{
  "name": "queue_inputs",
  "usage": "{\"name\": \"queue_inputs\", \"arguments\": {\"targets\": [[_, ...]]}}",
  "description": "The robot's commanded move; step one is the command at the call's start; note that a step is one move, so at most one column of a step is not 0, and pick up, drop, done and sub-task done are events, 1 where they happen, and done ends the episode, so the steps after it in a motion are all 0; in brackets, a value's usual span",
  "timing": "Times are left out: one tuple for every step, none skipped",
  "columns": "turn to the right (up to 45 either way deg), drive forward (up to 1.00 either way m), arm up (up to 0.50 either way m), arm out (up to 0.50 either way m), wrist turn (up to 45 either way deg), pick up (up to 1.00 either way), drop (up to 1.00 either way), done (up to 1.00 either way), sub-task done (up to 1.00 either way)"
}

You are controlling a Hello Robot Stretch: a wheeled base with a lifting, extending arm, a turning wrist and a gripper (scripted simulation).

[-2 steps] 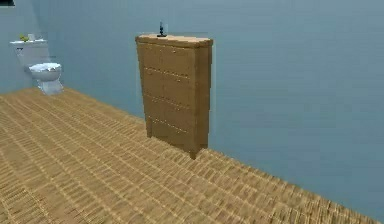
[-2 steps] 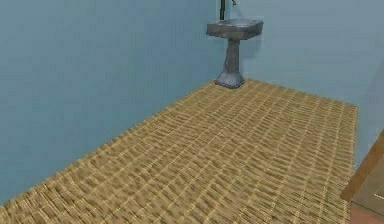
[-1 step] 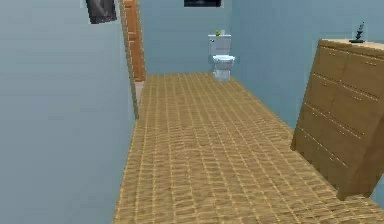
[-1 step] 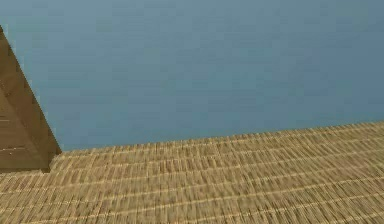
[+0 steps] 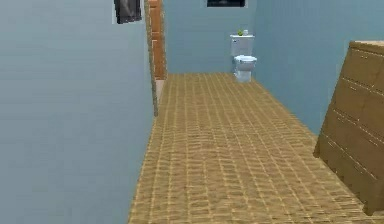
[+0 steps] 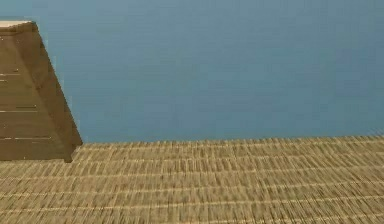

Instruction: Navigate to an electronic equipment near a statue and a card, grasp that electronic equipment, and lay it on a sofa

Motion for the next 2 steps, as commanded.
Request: {"name": "queue_inputs", "arguments": {"targets": [[0.0, 1.00, 0.00, 0.00, 0.0, 0.00, 0.00, 0.00, 0.00], [0.0, 1.00, 0.00, 0.00, 0.0, 0.00, 0.00, 0.00, 0.00]]}}
